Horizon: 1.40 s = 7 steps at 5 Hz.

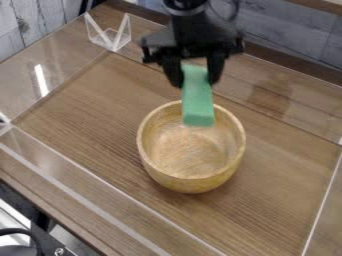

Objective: Move green object from inside the wooden bowl to the table next to it

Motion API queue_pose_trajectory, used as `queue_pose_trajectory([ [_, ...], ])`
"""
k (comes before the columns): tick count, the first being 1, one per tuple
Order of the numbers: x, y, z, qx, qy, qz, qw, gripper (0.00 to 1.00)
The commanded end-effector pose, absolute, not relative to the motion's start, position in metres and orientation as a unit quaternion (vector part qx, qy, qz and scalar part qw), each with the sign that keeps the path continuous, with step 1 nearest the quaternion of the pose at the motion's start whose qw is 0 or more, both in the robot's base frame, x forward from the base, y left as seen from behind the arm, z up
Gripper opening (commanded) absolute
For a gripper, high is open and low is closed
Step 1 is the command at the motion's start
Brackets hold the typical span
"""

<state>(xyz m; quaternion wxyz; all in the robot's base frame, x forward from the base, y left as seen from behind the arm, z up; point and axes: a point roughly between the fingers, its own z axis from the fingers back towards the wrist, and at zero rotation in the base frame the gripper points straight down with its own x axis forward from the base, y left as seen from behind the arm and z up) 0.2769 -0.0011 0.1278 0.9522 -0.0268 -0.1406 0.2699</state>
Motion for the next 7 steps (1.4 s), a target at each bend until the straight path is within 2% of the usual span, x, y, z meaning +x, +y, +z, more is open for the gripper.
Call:
queue_pose_trajectory([
  [1, 0.301, 0.015, 0.148, -0.035, -0.172, 0.224, 0.959, 0.0],
  [2, 0.308, 0.036, 0.143, -0.02, -0.179, 0.216, 0.96, 0.0],
  [5, 0.323, 0.088, 0.116, 0.023, -0.178, 0.199, 0.963, 0.0],
  [6, 0.325, 0.101, 0.11, 0.027, -0.176, 0.192, 0.965, 0.0],
  [7, 0.336, 0.105, 0.094, 0.028, -0.177, 0.167, 0.97, 0.0],
])
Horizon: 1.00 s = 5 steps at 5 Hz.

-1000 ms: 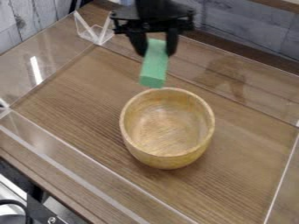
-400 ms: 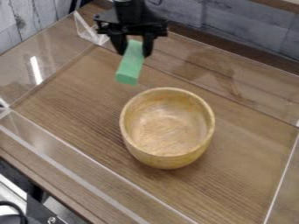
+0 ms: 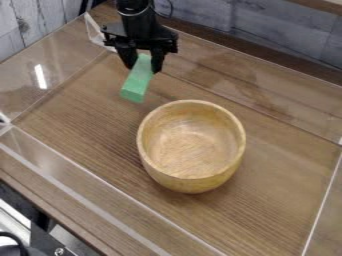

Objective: Move green object from inside the wooden bowl to the table next to it

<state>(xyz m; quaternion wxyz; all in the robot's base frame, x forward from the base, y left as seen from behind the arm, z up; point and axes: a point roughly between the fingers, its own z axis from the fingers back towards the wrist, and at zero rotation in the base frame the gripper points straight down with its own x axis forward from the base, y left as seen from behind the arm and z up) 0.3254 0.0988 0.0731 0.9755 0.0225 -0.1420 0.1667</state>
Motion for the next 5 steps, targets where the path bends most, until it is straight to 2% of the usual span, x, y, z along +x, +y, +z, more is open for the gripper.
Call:
queue_pose_trajectory([
  [1, 0.349, 0.097, 0.094, 0.03, -0.182, 0.183, 0.966, 0.0],
  [2, 0.365, 0.088, 0.092, 0.03, -0.187, 0.197, 0.962, 0.0],
  [5, 0.378, 0.1, 0.076, 0.024, -0.19, 0.216, 0.957, 0.0],
])
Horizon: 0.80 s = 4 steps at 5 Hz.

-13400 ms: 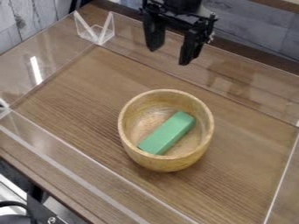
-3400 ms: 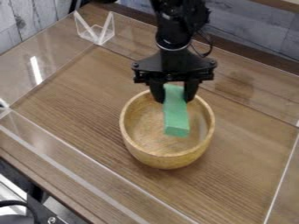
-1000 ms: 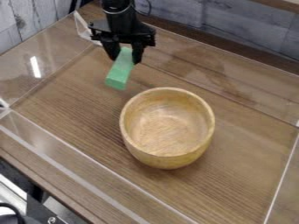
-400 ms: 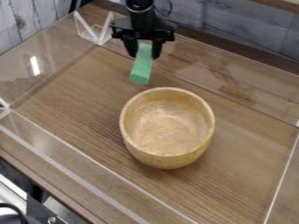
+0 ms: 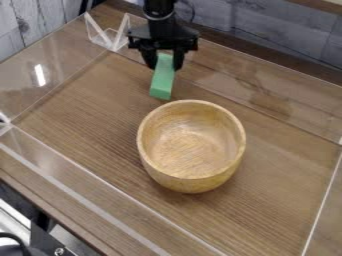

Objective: Move green object from inside the wooden bowl to the table next to it

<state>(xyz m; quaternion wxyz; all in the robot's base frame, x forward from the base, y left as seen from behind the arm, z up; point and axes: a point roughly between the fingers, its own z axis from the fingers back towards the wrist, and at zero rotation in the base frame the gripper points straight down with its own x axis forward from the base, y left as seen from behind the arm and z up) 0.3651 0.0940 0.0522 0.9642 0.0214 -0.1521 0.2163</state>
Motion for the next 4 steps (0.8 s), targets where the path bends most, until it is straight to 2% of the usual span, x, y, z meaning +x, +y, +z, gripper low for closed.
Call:
queue_pose_trajectory([
  [1, 0.38, 0.103, 0.072, 0.017, -0.192, 0.216, 0.957, 0.0],
  [2, 0.378, 0.106, 0.077, 0.015, -0.193, 0.233, 0.953, 0.0],
  [3, 0.379, 0.108, 0.082, 0.014, -0.194, 0.25, 0.949, 1.0],
  [4, 0.378, 0.109, 0.087, 0.013, -0.194, 0.266, 0.944, 1.0],
])
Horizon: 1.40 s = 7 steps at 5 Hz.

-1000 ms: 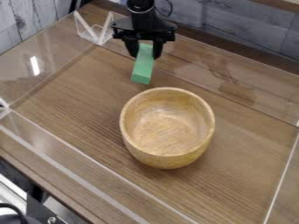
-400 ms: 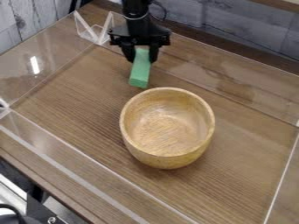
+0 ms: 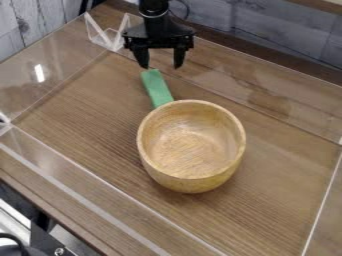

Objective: Move green object from inside the wooden bowl to the table next to it

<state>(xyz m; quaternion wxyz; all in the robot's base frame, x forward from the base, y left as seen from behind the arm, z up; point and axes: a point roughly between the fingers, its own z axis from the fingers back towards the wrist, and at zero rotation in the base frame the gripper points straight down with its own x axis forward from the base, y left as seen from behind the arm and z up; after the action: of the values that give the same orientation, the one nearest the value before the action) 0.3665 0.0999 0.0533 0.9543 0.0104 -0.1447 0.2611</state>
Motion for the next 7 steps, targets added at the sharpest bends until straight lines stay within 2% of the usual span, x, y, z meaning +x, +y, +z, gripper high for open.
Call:
queue_pose_trajectory([
  [1, 0.378, 0.109, 0.092, 0.01, -0.194, 0.28, 0.94, 1.0],
  [2, 0.378, 0.11, 0.097, 0.008, -0.195, 0.295, 0.935, 1.0],
  [4, 0.379, 0.119, 0.095, -0.014, -0.194, 0.247, 0.949, 1.0],
  [6, 0.378, 0.103, 0.122, -0.017, -0.194, 0.285, 0.939, 1.0],
  [7, 0.377, 0.094, 0.113, -0.024, -0.192, 0.273, 0.942, 1.0],
])
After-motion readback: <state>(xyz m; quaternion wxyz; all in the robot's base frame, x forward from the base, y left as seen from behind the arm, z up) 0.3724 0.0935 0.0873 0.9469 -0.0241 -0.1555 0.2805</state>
